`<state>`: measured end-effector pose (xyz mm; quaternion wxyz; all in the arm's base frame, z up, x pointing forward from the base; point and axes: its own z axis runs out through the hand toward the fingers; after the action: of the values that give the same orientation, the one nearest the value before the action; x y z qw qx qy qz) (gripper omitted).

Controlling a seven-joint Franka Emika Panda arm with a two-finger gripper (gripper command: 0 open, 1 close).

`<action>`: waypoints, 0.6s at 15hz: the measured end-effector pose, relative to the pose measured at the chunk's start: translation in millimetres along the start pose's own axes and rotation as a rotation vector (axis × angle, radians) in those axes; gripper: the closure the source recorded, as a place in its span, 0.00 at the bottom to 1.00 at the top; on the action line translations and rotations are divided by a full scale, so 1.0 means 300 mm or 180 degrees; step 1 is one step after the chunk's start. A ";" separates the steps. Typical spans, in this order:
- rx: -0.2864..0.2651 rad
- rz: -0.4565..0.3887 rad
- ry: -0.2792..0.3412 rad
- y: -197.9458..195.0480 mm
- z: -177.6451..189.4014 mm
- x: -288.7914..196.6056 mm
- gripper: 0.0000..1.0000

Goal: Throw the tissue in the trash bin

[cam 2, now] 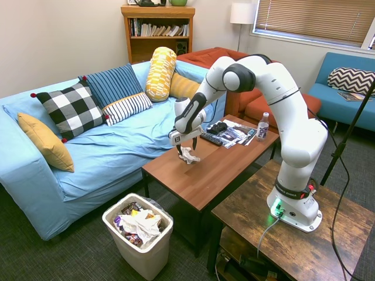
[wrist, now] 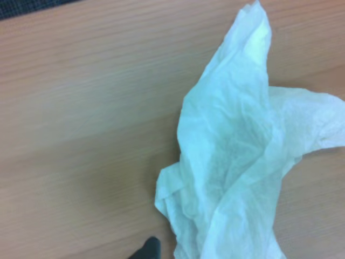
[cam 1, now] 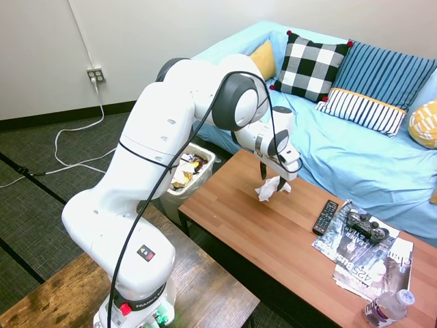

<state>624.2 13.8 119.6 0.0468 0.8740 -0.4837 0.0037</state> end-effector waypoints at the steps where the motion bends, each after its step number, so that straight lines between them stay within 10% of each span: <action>1: -0.0008 0.0006 -0.0019 -0.003 0.018 0.001 0.00; 2: -0.0010 0.0013 -0.0036 -0.007 0.034 0.002 1.00; 9: 0.0007 0.0043 -0.0143 -0.016 0.091 0.019 1.00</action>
<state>630.2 9.3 92.2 0.0350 0.8706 -0.4905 -0.0150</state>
